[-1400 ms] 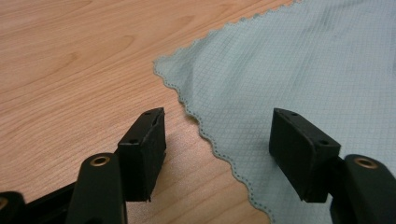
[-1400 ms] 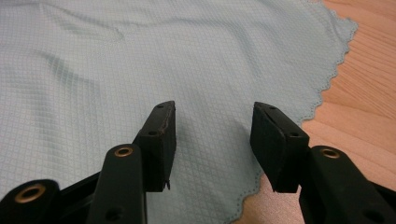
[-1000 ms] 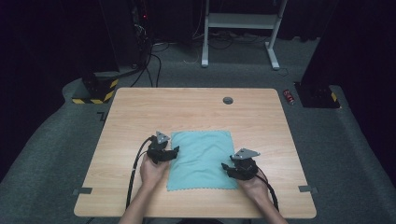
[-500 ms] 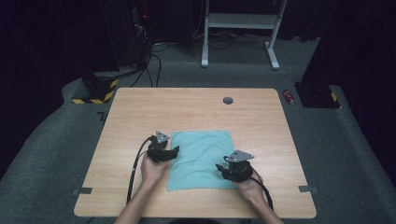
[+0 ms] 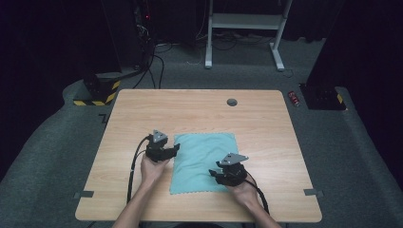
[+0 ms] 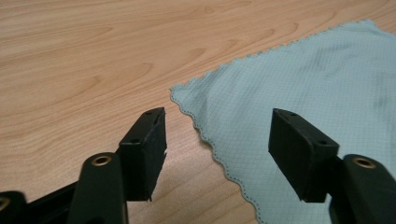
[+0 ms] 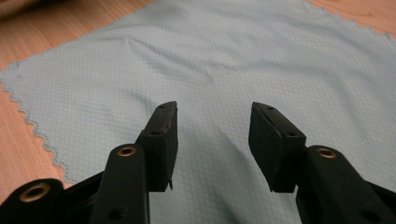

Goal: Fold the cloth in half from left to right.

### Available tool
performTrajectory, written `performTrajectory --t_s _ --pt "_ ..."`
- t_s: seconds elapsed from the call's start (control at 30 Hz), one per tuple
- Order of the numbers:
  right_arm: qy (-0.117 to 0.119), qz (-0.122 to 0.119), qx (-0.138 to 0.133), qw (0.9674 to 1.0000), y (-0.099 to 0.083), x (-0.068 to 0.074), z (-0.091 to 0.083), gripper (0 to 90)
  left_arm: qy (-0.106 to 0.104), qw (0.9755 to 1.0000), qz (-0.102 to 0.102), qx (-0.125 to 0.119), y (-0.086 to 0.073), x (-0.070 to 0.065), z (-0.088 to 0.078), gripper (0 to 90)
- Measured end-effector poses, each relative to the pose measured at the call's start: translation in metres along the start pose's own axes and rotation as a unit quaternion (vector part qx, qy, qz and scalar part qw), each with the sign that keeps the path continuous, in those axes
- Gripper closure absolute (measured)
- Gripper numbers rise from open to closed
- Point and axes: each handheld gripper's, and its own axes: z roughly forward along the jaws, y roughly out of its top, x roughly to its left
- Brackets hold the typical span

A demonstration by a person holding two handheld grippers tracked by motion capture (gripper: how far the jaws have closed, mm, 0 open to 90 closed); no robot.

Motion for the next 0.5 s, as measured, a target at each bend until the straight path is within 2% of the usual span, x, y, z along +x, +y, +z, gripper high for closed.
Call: performTrajectory --t_s 0.07,0.13,0.2,0.33,0.5 --pt "0.003 -0.003 -0.003 1.0 0.004 0.003 0.0 53.1 0.003 0.9999 -0.005 -0.01 0.003 0.003 -0.001 37.8" --pt "0.006 -0.002 -0.012 0.9999 0.008 0.005 0.0 53.0 -0.003 0.9999 -0.004 0.015 0.008 0.007 0.004 35.7" --pt "0.013 -0.003 -0.02 0.9997 0.012 0.009 0.001 52.9 0.008 0.9998 0.002 0.021 0.012 0.009 0.009 36.6" --pt "0.029 -0.01 -0.015 0.9994 0.02 0.015 0.009 52.0 0.01 0.999 0.0 0.043 0.021 0.014 0.02 34.6" --pt "0.047 -0.031 -0.015 0.9983 0.029 0.03 0.017 52.0 0.003 0.9993 -0.014 0.034 0.023 0.022 0.025 39.8"
